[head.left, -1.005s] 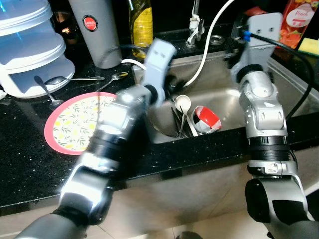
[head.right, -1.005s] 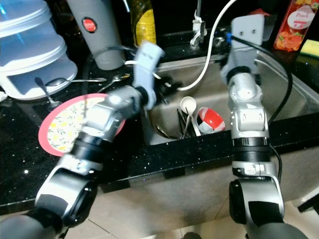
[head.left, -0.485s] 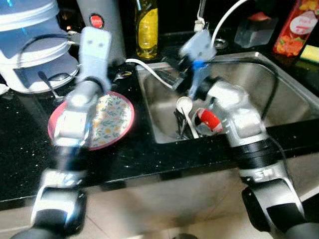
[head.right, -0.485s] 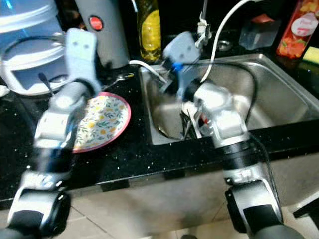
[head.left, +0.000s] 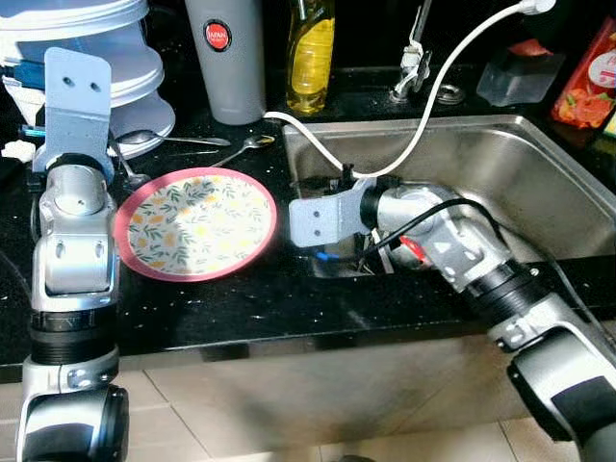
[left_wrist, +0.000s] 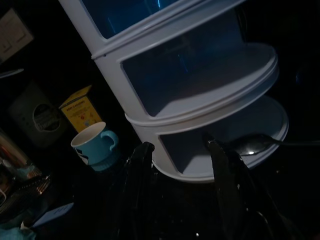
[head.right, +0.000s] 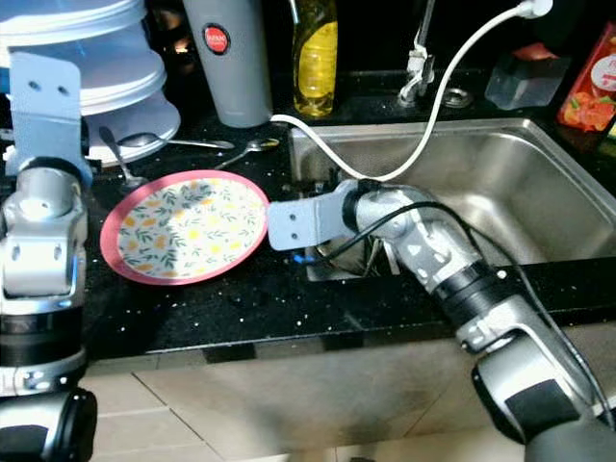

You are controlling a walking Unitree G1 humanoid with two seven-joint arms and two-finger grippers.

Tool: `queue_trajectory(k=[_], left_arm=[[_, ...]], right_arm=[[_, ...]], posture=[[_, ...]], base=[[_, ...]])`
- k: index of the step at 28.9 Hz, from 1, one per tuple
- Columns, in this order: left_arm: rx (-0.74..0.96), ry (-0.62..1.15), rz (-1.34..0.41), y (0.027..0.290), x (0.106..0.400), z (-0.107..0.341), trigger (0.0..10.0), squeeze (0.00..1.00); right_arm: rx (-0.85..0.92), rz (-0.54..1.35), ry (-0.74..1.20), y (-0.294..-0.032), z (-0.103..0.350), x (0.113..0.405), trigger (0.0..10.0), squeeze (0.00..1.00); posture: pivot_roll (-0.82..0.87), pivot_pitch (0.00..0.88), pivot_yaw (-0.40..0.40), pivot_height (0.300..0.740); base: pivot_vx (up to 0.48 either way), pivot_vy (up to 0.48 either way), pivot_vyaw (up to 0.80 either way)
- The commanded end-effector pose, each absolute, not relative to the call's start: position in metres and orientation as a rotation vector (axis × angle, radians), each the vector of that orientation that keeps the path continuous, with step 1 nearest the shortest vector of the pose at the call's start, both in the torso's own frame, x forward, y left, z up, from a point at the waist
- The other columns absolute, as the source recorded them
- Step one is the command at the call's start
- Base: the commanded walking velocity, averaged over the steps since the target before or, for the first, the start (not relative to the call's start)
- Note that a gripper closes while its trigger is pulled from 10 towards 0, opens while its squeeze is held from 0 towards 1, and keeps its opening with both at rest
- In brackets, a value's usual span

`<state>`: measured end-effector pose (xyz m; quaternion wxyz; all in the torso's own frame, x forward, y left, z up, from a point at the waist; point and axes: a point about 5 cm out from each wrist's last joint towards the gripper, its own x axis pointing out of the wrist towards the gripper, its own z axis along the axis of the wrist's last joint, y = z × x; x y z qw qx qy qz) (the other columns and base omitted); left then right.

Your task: Kitchen organization

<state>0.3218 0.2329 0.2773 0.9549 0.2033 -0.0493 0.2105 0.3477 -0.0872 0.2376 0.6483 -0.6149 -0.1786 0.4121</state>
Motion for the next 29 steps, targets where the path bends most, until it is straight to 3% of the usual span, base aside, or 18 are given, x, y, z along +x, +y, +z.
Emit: queue_trajectory(k=[1,8,9,12,22,29], left_arm=[[0.439,-0.104,0.442,0.235,0.319,0.282,10.0,0.0],[0.443,-0.092,0.422,0.231,0.322,0.279,10.0,0.0],[0.444,-0.088,0.409,0.227,0.325,0.279,10.0,0.0],[0.45,-0.092,0.398,0.225,0.327,0.28,10.0,0.0],[0.445,-0.08,0.412,0.229,0.326,0.279,10.0,0.0],[0.389,-0.061,0.371,0.222,0.331,0.273,10.0,0.0]], right_arm=[[-1.465,0.937,-0.424,-0.093,0.237,0.348,10.0,0.0],[-1.524,1.045,-0.423,-0.105,0.227,0.338,10.0,0.0],[-1.499,1.155,-0.445,-0.098,0.217,0.327,10.0,0.0],[-1.472,1.219,-0.496,-0.082,0.21,0.32,10.0,0.0],[-1.377,1.095,-0.577,-0.052,0.213,0.332,10.0,0.0],[-1.317,0.999,-0.606,-0.045,0.225,0.341,10.0,0.0]], posture=[[0.06,0.0,0.001,0.74],[0.04,0.0,0.018,0.74],[0.03,0.0,0.025,0.74],[0.03,0.0,0.028,0.74],[0.05,0.0,0.023,0.74],[0.05,0.0,0.03,0.74]], base=[[0.0,0.0,0.0],[0.0,0.0,0.0],[0.0,0.0,0.0],[0.0,0.0,0.0],[0.0,0.0,0.0],[0.0,0.0,0.0]])
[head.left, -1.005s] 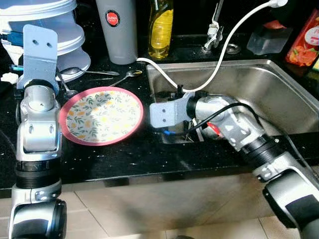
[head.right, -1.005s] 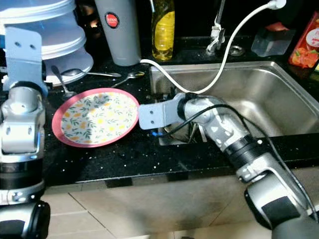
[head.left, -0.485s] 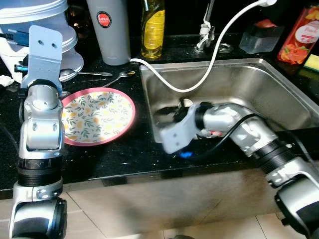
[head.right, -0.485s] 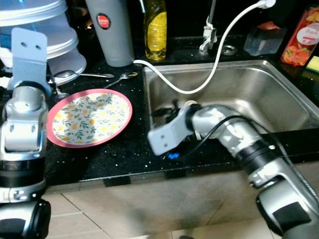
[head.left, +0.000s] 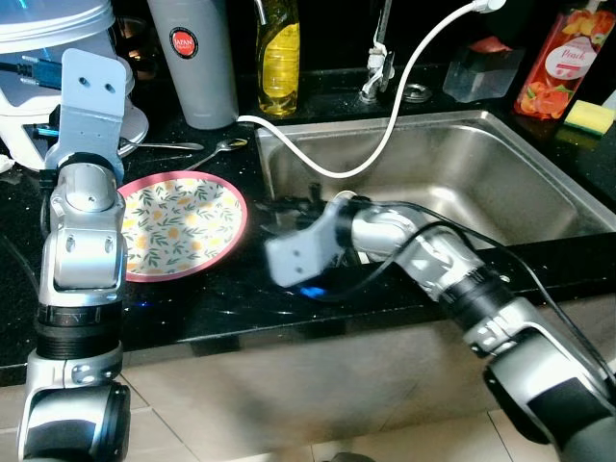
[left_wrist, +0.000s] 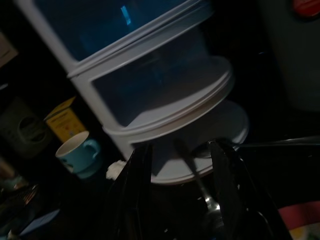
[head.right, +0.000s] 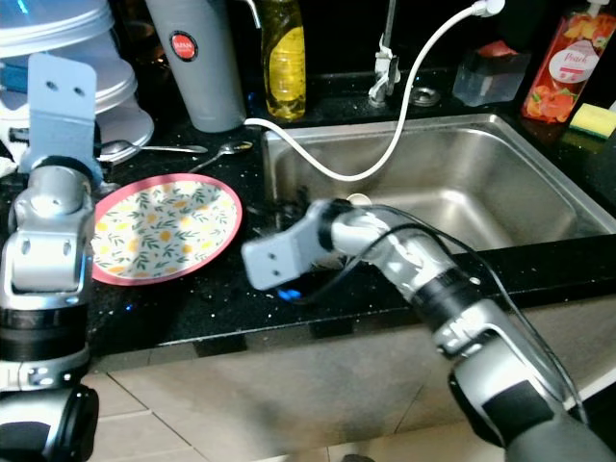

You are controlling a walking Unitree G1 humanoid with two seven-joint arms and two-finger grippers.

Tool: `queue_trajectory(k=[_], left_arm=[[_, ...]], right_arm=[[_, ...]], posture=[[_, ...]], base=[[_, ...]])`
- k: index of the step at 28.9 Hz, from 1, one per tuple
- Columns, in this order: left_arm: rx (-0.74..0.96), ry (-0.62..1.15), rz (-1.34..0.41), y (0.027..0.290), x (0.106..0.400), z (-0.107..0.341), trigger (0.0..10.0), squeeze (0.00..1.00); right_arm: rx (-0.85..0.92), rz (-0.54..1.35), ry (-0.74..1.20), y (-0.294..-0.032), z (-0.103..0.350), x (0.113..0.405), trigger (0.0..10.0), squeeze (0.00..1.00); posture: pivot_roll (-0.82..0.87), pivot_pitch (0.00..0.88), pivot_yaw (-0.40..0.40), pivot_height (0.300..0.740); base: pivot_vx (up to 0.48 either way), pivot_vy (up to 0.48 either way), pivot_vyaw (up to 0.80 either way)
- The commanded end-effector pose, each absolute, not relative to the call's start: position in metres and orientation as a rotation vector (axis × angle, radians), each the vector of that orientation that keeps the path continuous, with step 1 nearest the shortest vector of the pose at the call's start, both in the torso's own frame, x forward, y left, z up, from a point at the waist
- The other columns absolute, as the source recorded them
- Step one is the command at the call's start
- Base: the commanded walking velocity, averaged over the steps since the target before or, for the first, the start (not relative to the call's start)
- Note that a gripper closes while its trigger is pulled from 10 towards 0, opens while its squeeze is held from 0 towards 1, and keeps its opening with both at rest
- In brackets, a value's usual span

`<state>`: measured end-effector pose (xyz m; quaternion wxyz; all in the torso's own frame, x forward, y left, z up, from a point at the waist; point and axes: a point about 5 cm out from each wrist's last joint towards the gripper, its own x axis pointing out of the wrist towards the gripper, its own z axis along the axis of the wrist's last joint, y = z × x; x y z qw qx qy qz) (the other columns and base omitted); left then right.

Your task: Kitchen organization

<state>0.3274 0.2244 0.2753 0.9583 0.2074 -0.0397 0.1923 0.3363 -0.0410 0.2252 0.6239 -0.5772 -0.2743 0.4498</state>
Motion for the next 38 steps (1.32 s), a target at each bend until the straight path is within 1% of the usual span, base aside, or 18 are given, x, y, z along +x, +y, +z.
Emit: queue_trajectory(k=[1,5,10,12,13,16,20,22,23,25,26,29,31,33,34,35,36,38], left_arm=[[0.389,-0.061,0.371,0.222,0.331,0.273,10.0,0.0],[0.338,-0.058,0.335,0.214,0.335,0.27,10.0,0.0],[-0.019,-0.195,0.181,0.201,0.329,0.29,10.0,0.0],[-0.061,-0.228,0.156,0.2,0.327,0.296,10.0,0.0],[-0.069,-0.272,0.135,0.2,0.324,0.303,10.0,0.0],[0.104,-0.315,0.1,0.197,0.316,0.312,10.0,0.0],[0.122,-0.317,0.093,0.196,0.314,0.313,10.0,0.0],[0.116,-0.349,0.147,0.208,0.31,0.323,10.0,0.0],[0.116,-0.349,0.147,0.208,0.31,0.323,10.0,0.0],[0.128,-0.395,0.243,0.229,0.306,0.337,10.0,0.0],[0.128,-0.395,0.243,0.229,0.306,0.337,10.0,0.0],[0.174,-0.44,0.363,0.246,0.302,0.349,10.0,0.0],[0.174,-0.44,0.363,0.246,0.302,0.349,10.0,0.0],[0.212,-0.431,0.379,0.244,0.303,0.348,10.0,0.0],[0.335,-0.401,0.298,0.209,0.314,0.335,10.0,0.0],[0.335,-0.401,0.298,0.209,0.314,0.335,10.0,0.0],[0.383,-0.392,0.241,0.189,0.318,0.328,10.0,0.0],[0.383,-0.392,0.241,0.189,0.318,0.328,10.0,0.0]], right_arm=[[-1.317,0.999,-0.606,-0.045,0.225,0.341,10.0,0.0],[-1.22,0.986,-0.644,-0.037,0.235,0.341,10.0,0.0],[-0.771,0.895,-0.565,-0.036,0.26,0.352,10.0,0.0],[-0.685,0.874,-0.551,-0.038,0.266,0.354,10.0,0.0],[-0.56,0.836,-0.533,-0.042,0.276,0.358,10.0,0.0],[-0.281,0.782,-0.449,-0.059,0.298,0.368,10.0,0.0],[-0.236,0.825,-0.378,-0.064,0.297,0.369,10.0,0.0],[-0.129,0.936,-0.183,-0.071,0.283,0.366,10.0,0.0],[-0.129,0.936,-0.183,-0.071,0.283,0.366,10.0,0.0],[-0.018,1.017,0.035,-0.074,0.261,0.361,10.0,0.0],[-0.018,1.017,0.035,-0.074,0.261,0.361,10.0,0.0],[0.122,1.076,0.304,-0.067,0.229,0.348,10.0,0.0],[0.122,1.076,0.304,-0.067,0.229,0.348,10.0,0.0],[0.181,1.07,0.362,-0.062,0.223,0.346,10.0,0.0],[0.293,1.039,0.438,-0.045,0.215,0.349,10.0,0.0],[0.293,1.039,0.438,-0.045,0.215,0.349,10.0,0.0],[0.335,1.021,0.464,-0.038,0.213,0.35,10.0,0.0],[0.335,1.021,0.464,-0.038,0.213,0.35,10.0,0.0]], posture=[[0.05,0.0,0.03,0.74],[0.04,0.0,0.029,0.74],[0.05,0.0,0.024,0.74],[0.05,0.0,0.024,0.74],[0.05,0.0,0.023,0.74],[0.06,0.0,0.026,0.74],[0.06,0.0,0.024,0.74],[0.06,0.0,0.01,0.74],[0.06,0.0,0.01,0.74],[0.05,0.0,-0.002,0.74],[0.05,0.0,-0.002,0.74],[0.06,0.0,-0.024,0.74],[0.06,0.0,-0.024,0.74],[0.07,0.0,-0.031,0.74],[0.08,0.0,-0.044,0.74],[0.08,0.0,-0.044,0.74],[0.08,0.0,-0.045,0.74],[0.08,0.0,-0.045,0.74]], base=[[0.0,0.0,0.0],[0.0,0.0,0.0],[0.0,0.0,0.0],[0.0,0.0,0.0],[0.0,0.0,0.0],[0.0,0.0,0.0],[0.0,0.0,0.0],[0.0,0.0,0.0],[0.0,0.0,0.0],[0.0,0.0,0.0],[0.0,0.0,0.0],[0.0,0.0,0.0],[0.0,0.0,0.0],[0.0,0.0,0.0],[0.0,0.0,0.0],[0.0,0.0,0.0],[0.0,0.0,0.0],[0.0,0.0,0.0]])
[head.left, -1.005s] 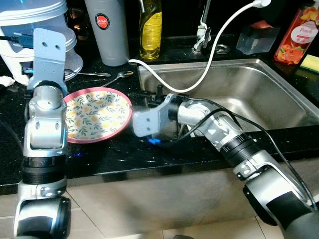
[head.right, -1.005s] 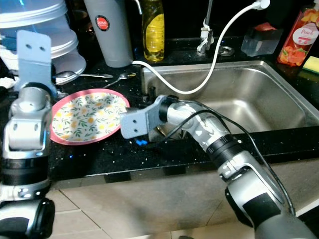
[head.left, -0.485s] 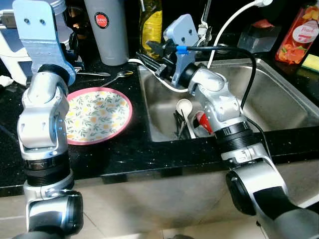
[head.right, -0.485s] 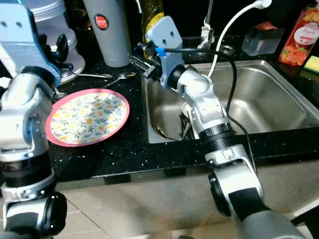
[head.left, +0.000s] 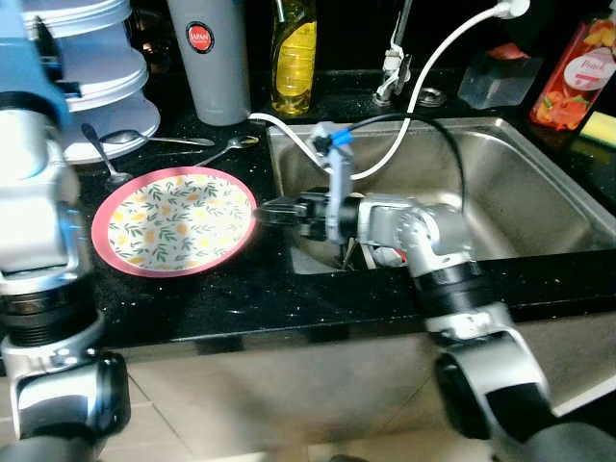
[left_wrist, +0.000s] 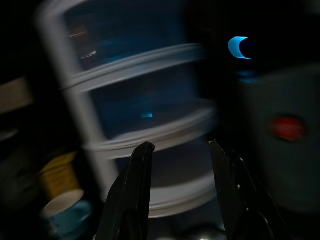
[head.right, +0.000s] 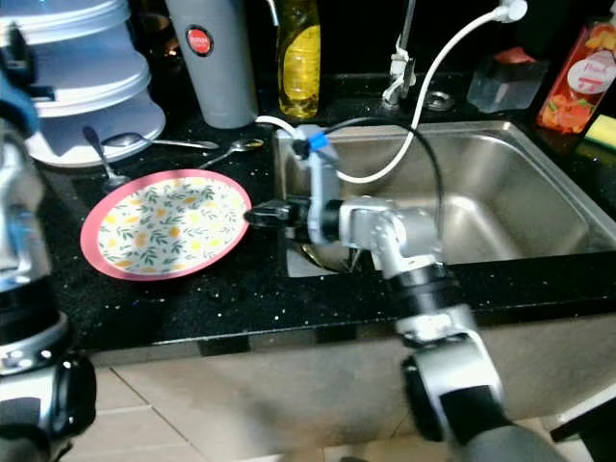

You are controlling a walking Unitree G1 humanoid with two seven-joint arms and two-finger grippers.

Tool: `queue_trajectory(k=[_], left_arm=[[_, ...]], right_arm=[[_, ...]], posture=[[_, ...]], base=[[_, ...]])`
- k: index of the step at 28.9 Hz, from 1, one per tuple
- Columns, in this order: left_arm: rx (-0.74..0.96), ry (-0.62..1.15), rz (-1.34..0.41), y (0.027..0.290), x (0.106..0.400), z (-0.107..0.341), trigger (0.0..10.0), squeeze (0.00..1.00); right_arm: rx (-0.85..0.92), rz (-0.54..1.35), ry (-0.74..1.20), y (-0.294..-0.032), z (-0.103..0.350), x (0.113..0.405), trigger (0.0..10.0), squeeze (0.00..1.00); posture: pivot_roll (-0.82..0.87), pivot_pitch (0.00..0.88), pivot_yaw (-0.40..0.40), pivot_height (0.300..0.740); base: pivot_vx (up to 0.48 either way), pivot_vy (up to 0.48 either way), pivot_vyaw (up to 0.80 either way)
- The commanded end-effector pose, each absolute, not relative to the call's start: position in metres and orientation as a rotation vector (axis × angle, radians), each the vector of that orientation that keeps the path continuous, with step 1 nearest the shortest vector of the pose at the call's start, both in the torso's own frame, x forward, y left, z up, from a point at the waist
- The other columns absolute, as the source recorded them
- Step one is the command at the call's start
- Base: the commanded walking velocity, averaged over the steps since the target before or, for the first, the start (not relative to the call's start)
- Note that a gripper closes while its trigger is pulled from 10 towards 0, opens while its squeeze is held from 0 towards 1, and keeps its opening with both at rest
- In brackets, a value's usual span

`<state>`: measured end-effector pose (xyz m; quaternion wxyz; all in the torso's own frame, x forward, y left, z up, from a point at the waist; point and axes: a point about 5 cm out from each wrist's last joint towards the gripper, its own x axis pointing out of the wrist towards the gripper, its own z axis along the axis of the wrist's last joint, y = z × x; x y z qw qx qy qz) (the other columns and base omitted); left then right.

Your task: Kitchen organization

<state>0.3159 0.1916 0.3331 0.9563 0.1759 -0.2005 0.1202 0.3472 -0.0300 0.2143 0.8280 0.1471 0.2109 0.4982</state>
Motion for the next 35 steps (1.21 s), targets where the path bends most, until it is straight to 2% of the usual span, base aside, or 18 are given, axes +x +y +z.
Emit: queue_trajectory(k=[1,2,9,12,16,26,32,35], left_arm=[[0.422,-0.39,0.187,0.171,0.321,0.323,10.0,0.0],[0.431,-0.391,0.134,0.154,0.323,0.32,10.0,0.0],[0.431,-0.426,0.016,0.118,0.325,0.319,10.0,0.0],[0.452,-0.455,-0.033,0.102,0.322,0.32,10.0,0.0],[0.494,-0.548,-0.107,0.066,0.312,0.326,10.0,0.0],[0.477,-0.563,-0.075,0.071,0.309,0.33,10.0,0.0],[0.473,-0.549,-0.069,0.071,0.311,0.326,10.0,0.0],[0.486,-0.552,-0.031,0.081,0.316,0.334,10.0,0.0]], right_arm=[[0.369,1.007,0.488,-0.033,0.212,0.351,10.0,0.0],[0.396,0.981,0.503,-0.029,0.211,0.352,10.0,0.0],[0.448,0.861,0.546,-0.029,0.204,0.355,10.0,0.0],[0.474,0.839,0.531,-0.029,0.207,0.357,10.0,0.0],[0.473,0.736,0.427,-0.037,0.225,0.37,10.0,0.0],[0.459,0.606,0.373,-0.063,0.233,0.382,10.0,0.0],[0.439,0.629,0.408,-0.062,0.225,0.378,10.0,0.0],[0.433,0.652,0.419,-0.056,0.228,0.378,10.0,0.0]], posture=[[0.08,0.0,-0.046,0.74],[0.08,0.0,-0.047,0.74],[0.08,0.0,-0.046,0.74],[0.08,0.0,-0.048,0.74],[0.07,0.0,-0.039,0.74],[0.06,0.003,-0.036,0.74],[0.07,0.0,-0.041,0.74],[0.08,0.019,-0.053,0.74]], base=[[0.0,0.0,0.0],[0.0,0.0,0.0],[0.0,0.0,0.0],[0.0,0.0,0.0],[0.0,0.0,0.0],[0.0,0.0,0.0],[0.0,0.0,0.0],[0.0,0.0,0.0]])
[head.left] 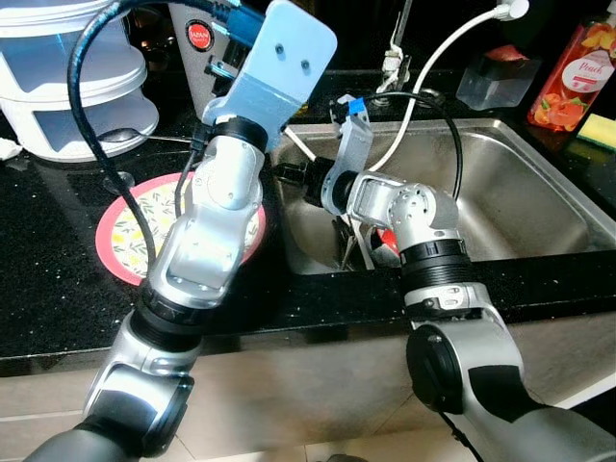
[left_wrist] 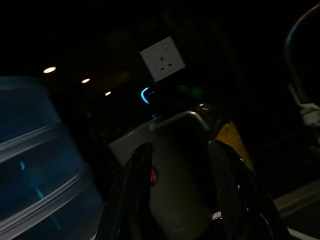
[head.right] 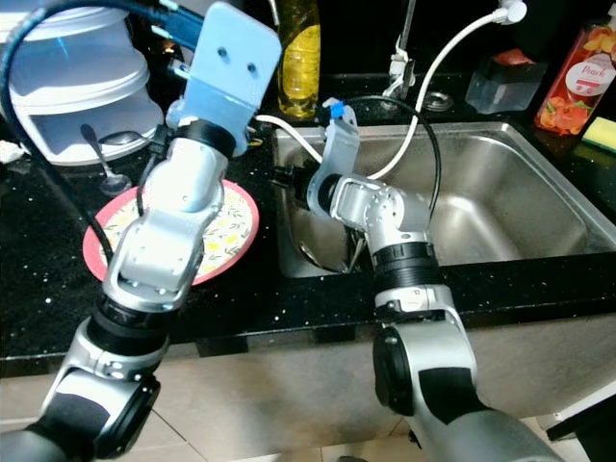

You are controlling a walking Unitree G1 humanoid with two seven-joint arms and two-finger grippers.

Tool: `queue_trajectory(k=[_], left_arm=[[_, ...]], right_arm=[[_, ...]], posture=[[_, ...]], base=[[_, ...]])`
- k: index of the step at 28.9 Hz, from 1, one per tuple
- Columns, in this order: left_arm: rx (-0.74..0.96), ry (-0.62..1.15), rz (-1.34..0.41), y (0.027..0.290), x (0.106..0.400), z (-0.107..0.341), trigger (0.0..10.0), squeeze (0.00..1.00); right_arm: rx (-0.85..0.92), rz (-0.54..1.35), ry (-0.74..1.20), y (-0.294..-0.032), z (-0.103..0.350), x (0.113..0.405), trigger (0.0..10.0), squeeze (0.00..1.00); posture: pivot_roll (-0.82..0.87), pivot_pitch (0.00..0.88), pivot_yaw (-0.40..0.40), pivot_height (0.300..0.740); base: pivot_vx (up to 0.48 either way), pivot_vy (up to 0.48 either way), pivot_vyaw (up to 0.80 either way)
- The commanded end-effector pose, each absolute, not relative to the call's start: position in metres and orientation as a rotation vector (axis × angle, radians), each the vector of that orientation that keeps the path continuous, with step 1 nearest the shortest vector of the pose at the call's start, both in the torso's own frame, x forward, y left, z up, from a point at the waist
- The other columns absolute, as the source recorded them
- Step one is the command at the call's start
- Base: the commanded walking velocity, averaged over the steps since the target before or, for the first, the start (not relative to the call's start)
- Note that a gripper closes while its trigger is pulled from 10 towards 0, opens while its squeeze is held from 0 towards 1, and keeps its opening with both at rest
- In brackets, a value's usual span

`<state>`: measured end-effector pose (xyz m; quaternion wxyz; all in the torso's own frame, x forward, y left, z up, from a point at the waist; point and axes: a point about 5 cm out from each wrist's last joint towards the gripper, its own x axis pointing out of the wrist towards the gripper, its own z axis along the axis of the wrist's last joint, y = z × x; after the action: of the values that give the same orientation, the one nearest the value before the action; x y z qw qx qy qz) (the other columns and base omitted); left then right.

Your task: Kitchen organization

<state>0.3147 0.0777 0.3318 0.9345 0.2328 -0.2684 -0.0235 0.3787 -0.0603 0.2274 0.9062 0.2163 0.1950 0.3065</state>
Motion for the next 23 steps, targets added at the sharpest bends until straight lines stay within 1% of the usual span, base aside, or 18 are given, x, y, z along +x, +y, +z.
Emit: queue_trajectory(k=[1,2,4,5,6,7,8,9,12,14,15,17,18,20,21,23], left_arm=[[0.491,-0.552,-0.019,0.085,0.317,0.334,10.0,0.0],[0.5,-0.546,-0.001,0.089,0.319,0.332,10.0,0.0],[0.503,-0.538,0.013,0.093,0.321,0.33,10.0,0.0],[0.486,-0.512,0.027,0.097,0.324,0.328,10.0,0.0],[0.473,-0.494,0.035,0.1,0.325,0.327,10.0,0.0],[0.473,-0.494,0.035,0.1,0.325,0.327,10.0,0.0],[0.463,-0.475,0.053,0.106,0.327,0.326,10.0,0.0],[0.455,-0.467,0.067,0.111,0.327,0.326,10.0,0.0],[0.453,-0.464,0.096,0.119,0.33,0.325,10.0,0.0],[0.43,-0.437,0.122,0.122,0.334,0.32,10.0,0.0],[0.43,-0.437,0.122,0.122,0.334,0.32,10.0,0.0],[0.409,-0.408,0.108,0.122,0.333,0.316,10.0,0.0],[0.418,-0.406,0.09,0.121,0.33,0.314,10.0,0.0],[0.428,-0.408,0.078,0.121,0.328,0.313,10.0,0.0],[0.441,-0.413,0.079,0.122,0.329,0.312,10.0,0.0],[0.444,-0.415,0.096,0.126,0.331,0.31,10.0,0.0]], right_arm=[[0.43,0.658,0.424,-0.055,0.226,0.377,10.0,0.0],[0.427,0.66,0.438,-0.054,0.221,0.376,10.0,0.0],[0.424,0.661,0.449,-0.053,0.217,0.375,10.0,0.0],[0.424,0.677,0.45,-0.05,0.216,0.373,10.0,0.0],[0.424,0.69,0.447,-0.048,0.218,0.372,10.0,0.0],[0.424,0.69,0.447,-0.048,0.218,0.372,10.0,0.0],[0.426,0.701,0.433,-0.046,0.222,0.372,10.0,0.0],[0.427,0.706,0.421,-0.045,0.227,0.373,10.0,0.0],[0.425,0.703,0.408,-0.046,0.23,0.375,10.0,0.0],[0.427,0.671,0.389,-0.054,0.229,0.38,10.0,0.0],[0.427,0.671,0.389,-0.054,0.229,0.38,10.0,0.0],[0.438,0.633,0.35,-0.062,0.235,0.387,10.0,0.0],[0.445,0.621,0.332,-0.065,0.239,0.389,10.0,0.0],[0.45,0.617,0.322,-0.067,0.242,0.39,10.0,0.0],[0.45,0.612,0.323,-0.069,0.242,0.391,10.0,0.0],[0.441,0.606,0.34,-0.07,0.237,0.39,10.0,0.0]], posture=[[0.08,0.024,-0.053,0.74],[0.09,0.005,-0.044,0.74],[0.09,0.002,-0.039,0.74],[0.1,0.0,-0.011,0.74],[0.11,0.0,0.002,0.74],[0.11,0.0,0.002,0.74],[0.11,0.0,-0.008,0.74],[0.1,0.0,-0.045,0.74],[0.11,0.0,-0.052,0.74],[0.13,0.0,0.007,0.74],[0.13,0.0,0.007,0.74],[0.12,0.0,0.033,0.74],[0.12,0.0,0.002,0.74],[0.12,0.0,0.002,0.74],[0.12,0.0,-0.038,0.74],[0.12,0.0,-0.03,0.74]], base=[[0.0,0.0,0.0],[0.0,0.0,0.0],[0.0,0.0,0.0],[0.0,0.0,0.0],[0.0,0.0,0.0],[0.0,0.0,0.0],[0.0,0.0,0.0],[0.0,0.0,0.0],[0.0,0.0,0.0],[0.0,0.0,0.0],[0.0,0.0,0.0],[0.0,0.0,0.0],[0.0,0.0,0.0],[0.0,0.0,0.0],[0.0,0.0,0.0],[0.0,0.0,0.0]])
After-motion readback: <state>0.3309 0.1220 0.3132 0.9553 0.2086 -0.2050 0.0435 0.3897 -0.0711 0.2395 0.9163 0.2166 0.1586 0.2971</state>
